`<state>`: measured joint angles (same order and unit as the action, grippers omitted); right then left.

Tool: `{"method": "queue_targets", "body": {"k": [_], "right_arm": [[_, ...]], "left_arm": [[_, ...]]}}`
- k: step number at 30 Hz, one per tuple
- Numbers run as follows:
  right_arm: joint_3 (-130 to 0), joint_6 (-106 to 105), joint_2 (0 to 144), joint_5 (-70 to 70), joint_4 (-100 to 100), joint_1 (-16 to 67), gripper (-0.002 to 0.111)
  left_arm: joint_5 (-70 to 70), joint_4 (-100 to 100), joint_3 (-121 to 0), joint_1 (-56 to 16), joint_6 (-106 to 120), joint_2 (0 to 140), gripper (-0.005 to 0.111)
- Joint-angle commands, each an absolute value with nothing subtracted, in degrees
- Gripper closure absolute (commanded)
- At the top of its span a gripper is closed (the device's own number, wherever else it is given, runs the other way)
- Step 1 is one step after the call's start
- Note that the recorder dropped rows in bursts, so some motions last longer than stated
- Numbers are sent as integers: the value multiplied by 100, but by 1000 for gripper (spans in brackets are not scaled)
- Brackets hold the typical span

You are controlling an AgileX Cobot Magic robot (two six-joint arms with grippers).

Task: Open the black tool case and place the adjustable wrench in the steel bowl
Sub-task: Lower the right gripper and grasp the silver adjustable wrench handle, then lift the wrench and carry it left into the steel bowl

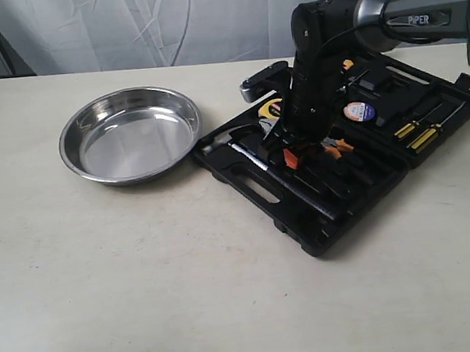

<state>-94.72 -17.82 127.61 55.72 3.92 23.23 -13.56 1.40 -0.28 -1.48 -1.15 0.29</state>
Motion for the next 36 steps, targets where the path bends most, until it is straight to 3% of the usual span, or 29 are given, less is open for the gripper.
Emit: {"method": "queue_targets", "body": {"k": [1, 26, 36], "right_arm": [[-9506, -1779, 12420, 5507, 352, 2300, 109], [-9506, -1779, 12290, 5615, 483, 2300, 109], [-9708, -2367, 12183, 4994, 1348, 2568, 109]], "left_arm": [[-1362, 164, 0, -182, -107, 0, 107], [-1362, 164, 0, -182, -107, 0, 107], [-1362, 164, 0, -182, -107, 0, 107]]}}
